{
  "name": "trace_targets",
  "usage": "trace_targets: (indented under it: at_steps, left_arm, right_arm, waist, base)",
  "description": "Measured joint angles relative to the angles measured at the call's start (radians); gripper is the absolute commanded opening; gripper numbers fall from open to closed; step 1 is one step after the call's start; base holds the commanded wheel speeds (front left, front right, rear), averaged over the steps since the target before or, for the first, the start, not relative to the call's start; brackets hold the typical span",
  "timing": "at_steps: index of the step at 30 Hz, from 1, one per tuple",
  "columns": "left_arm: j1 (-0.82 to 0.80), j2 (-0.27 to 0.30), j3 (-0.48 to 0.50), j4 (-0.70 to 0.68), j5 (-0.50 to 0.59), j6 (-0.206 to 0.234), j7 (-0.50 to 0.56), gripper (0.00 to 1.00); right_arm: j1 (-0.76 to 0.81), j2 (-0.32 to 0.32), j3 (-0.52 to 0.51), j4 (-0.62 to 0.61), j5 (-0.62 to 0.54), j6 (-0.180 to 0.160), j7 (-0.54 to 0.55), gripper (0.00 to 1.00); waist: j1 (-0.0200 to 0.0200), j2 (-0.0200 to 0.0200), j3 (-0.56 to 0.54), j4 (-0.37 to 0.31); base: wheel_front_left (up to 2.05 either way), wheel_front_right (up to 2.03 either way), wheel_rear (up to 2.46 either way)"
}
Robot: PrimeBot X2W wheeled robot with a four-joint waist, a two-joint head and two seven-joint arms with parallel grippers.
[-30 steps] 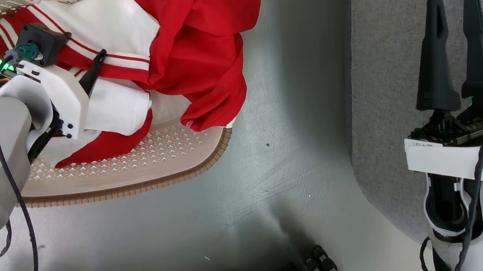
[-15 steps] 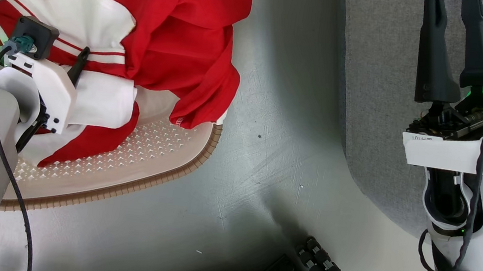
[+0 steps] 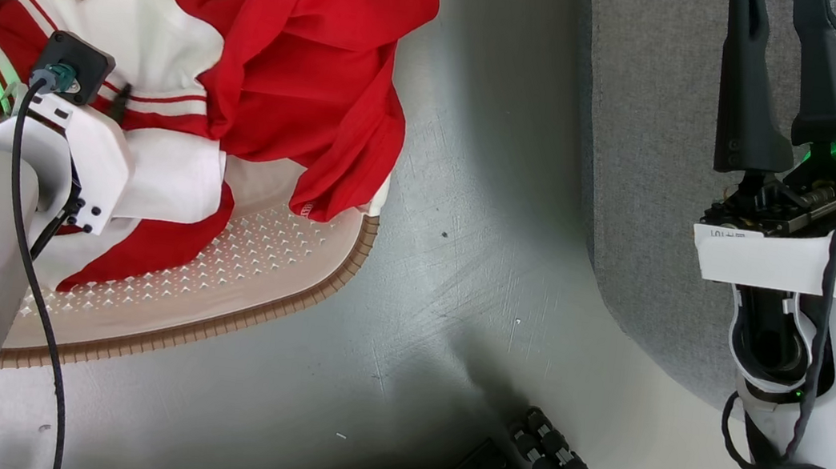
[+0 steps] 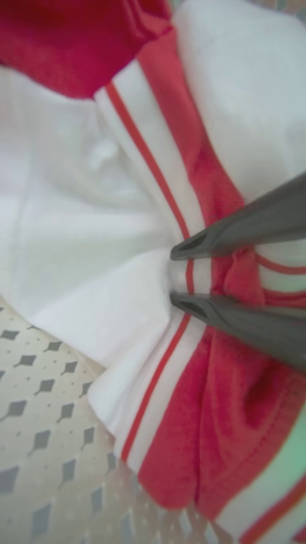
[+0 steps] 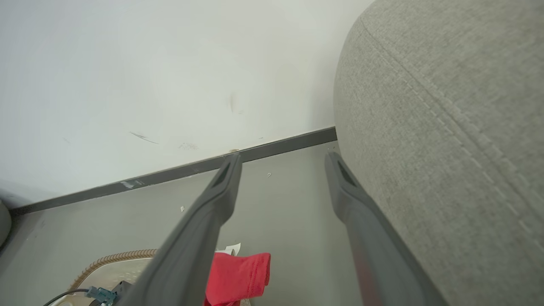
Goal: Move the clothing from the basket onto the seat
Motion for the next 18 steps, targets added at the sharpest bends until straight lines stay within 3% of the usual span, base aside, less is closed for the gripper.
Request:
trace_targets:
  at_steps: [1,18]
  left_arm:
    - [0.000,-0.001,-0.001,0.001,0.000,-0.002,0.000,0.00]
    - [-0.026,-0.030,-0.028,0.002,0.001,-0.015,-0.076,0.00]
  right_arm:
    - [0.000,0.000,0.000,0.001,0.000,0.000,0.000,1.00]
    - [-0.030,0.000,-0.033,0.008,0.002,0.000,0.000,1.00]
  waist:
    - [0.0000,0.0000,-0.001,0.000]
    - [0.0000,0.0000,-0.031,0.007]
  base:
    - [0.00,0.00,0.00]
    - [0.00,0.00,0.00]
